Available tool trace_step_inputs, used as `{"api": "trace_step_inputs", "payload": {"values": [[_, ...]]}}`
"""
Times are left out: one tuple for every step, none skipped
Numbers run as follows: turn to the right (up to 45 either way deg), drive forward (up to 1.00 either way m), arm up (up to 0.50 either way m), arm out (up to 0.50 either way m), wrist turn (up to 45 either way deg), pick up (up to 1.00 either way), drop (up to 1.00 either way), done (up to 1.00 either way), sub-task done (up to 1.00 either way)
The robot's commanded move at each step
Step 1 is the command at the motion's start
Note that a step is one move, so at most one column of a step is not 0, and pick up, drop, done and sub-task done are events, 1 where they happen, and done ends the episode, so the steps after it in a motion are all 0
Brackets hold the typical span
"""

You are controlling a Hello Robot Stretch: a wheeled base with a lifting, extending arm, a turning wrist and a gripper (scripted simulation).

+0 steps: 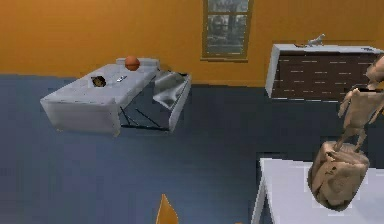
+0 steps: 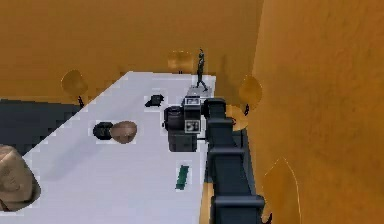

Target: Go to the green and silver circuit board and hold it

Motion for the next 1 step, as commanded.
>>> {"api": "trace_step_inputs", "payload": {"values": [[0.0,0.0,-0.3,0.0,0.0,0.0,0.0,0.0,0.0]]}}
